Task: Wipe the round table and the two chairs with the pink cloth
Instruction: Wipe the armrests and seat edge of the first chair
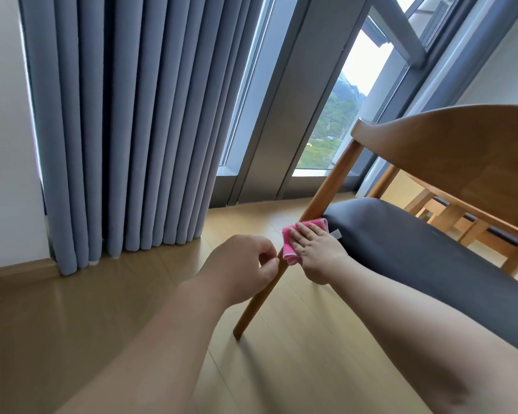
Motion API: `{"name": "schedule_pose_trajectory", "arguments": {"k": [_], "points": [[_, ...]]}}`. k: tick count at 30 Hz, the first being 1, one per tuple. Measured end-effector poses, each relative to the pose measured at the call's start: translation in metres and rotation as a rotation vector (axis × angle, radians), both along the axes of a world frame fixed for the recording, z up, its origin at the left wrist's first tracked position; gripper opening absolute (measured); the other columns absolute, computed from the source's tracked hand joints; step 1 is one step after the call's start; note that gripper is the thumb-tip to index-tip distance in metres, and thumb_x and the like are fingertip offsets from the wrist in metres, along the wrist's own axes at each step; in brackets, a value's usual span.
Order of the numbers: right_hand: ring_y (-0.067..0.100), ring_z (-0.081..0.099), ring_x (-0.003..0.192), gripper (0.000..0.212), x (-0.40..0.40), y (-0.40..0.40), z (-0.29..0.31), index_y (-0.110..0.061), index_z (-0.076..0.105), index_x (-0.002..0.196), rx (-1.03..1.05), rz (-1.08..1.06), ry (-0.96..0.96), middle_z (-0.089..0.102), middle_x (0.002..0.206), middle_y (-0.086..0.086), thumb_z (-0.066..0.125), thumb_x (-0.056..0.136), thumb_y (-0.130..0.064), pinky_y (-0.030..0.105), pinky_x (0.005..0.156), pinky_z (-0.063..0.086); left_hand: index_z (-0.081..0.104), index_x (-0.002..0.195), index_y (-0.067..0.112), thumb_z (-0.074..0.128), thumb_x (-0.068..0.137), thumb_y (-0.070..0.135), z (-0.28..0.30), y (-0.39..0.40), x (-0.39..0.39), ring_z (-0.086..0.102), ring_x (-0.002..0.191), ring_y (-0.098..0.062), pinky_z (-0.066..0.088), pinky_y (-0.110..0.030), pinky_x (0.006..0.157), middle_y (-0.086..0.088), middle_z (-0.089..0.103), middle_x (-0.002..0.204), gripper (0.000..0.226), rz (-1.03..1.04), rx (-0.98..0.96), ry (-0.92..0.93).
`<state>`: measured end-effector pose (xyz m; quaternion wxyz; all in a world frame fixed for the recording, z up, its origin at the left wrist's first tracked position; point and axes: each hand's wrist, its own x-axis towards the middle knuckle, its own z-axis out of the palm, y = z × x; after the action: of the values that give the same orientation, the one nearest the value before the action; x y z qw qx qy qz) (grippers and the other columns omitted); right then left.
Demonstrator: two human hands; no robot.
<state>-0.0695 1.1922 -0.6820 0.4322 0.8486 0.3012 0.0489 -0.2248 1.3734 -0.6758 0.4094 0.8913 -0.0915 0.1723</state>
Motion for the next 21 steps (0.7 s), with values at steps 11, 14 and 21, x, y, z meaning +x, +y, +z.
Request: {"name": "schedule_pose_trajectory", "arguments": {"k": [11, 14, 21], "points": [[0.025, -0.013, 0.147, 0.061, -0.058, -0.058, 0.006, -0.014, -0.005, 0.151, -0.055, 0.034, 0.038, -0.009, 0.16, 0.005, 0.024, 0.101, -0.034, 0.042, 0.109, -0.021, 0.065, 0.087, 0.03, 0.059, 0.09, 0.034, -0.015, -0.029, -0.004, 0.063, 0.072, -0.005, 0.059, -0.028, 0.069, 0.015, 0.063, 0.077, 0.008, -0.128, -0.006, 0.085], [0.024, -0.015, 0.147, 0.06, -0.082, -0.086, 0.007, -0.017, -0.003, 0.152, -0.059, 0.04, 0.057, -0.009, 0.16, 0.003, 0.026, 0.102, -0.032, 0.041, 0.108, -0.022, 0.062, 0.077, 0.033, 0.059, 0.088, 0.038, -0.022, -0.046, -0.003, 0.062, 0.068, -0.003, 0.059, -0.028, 0.068, 0.016, 0.062, 0.072, 0.013, -0.165, 0.005, 0.09], [0.015, -0.028, 0.137, 0.057, -0.141, -0.156, 0.01, -0.02, -0.004, 0.152, -0.09, 0.032, 0.146, -0.016, 0.157, -0.002, 0.023, 0.102, -0.028, 0.038, 0.096, -0.038, 0.059, 0.06, 0.021, 0.06, 0.084, 0.044, -0.032, -0.078, 0.0, 0.059, 0.055, -0.013, 0.058, -0.04, 0.061, 0.003, 0.058, 0.056, 0.033, -0.211, 0.077, 0.127]]}}
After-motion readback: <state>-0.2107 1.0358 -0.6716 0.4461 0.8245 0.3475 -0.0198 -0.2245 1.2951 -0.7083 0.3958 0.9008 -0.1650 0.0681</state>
